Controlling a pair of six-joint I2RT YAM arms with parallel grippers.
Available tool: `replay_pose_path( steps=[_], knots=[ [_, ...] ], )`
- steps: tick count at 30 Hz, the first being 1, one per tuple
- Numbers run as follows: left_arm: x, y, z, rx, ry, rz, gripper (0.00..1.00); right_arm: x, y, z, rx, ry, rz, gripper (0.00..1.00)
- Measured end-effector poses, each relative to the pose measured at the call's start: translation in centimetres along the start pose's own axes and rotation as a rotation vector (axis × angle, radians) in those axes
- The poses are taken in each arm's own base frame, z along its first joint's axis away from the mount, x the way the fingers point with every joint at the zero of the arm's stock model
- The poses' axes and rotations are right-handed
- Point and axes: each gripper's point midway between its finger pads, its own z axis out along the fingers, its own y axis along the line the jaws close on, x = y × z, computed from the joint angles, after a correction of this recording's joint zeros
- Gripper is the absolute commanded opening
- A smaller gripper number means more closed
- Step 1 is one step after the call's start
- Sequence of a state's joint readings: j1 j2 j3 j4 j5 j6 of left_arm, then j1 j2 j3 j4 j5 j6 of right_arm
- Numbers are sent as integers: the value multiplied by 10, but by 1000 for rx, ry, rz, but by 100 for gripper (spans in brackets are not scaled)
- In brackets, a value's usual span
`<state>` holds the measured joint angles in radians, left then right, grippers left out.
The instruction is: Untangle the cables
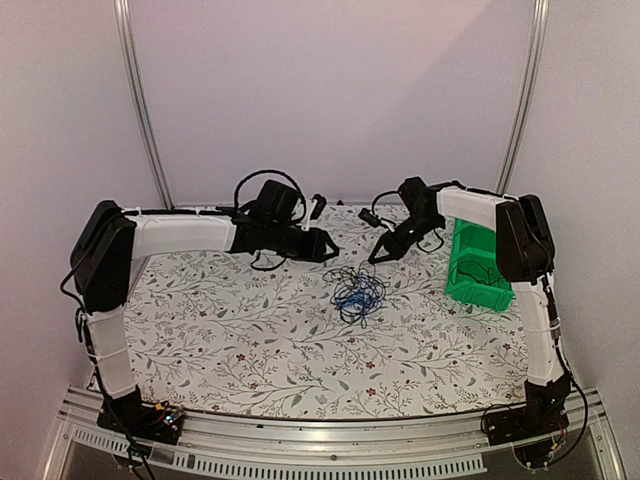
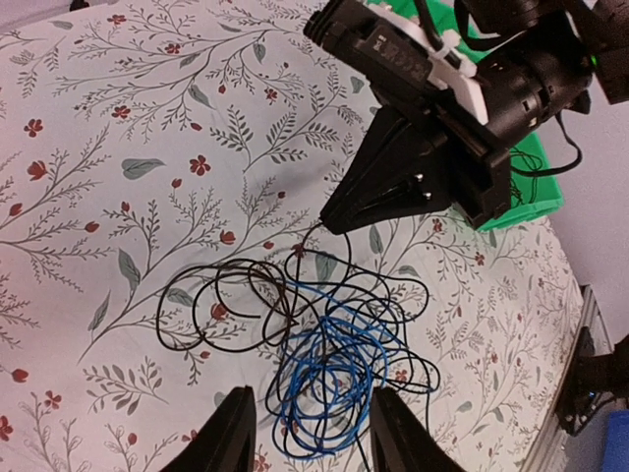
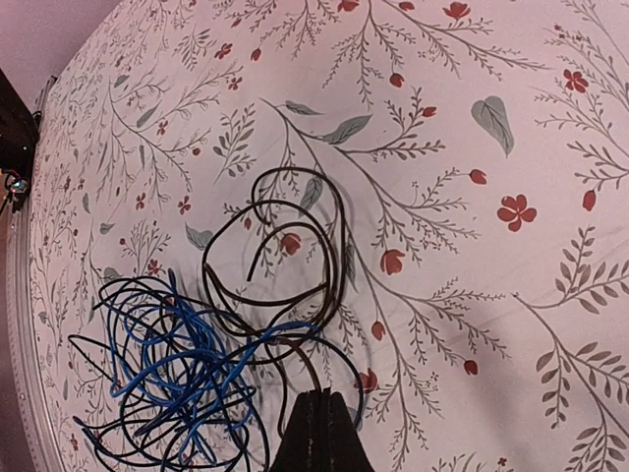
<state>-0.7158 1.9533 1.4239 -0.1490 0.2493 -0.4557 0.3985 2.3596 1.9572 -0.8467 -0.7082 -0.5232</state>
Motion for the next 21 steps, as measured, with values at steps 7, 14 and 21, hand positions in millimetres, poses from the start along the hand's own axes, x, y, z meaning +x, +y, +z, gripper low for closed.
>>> replay_pose_path(
  steps=[7, 14, 21],
  knots=[
    [-14, -17, -8, 44, -72, 113, 52, -34, 38, -47, 8, -67, -62, 0],
    [-39, -76, -29, 137, -254, 352, 54, -112, 160, -167, 50, -304, -335, 0],
    [-61, -115, -40, 193, -396, 483, 43, -147, 224, -228, 63, -437, -483, 0]
  ],
)
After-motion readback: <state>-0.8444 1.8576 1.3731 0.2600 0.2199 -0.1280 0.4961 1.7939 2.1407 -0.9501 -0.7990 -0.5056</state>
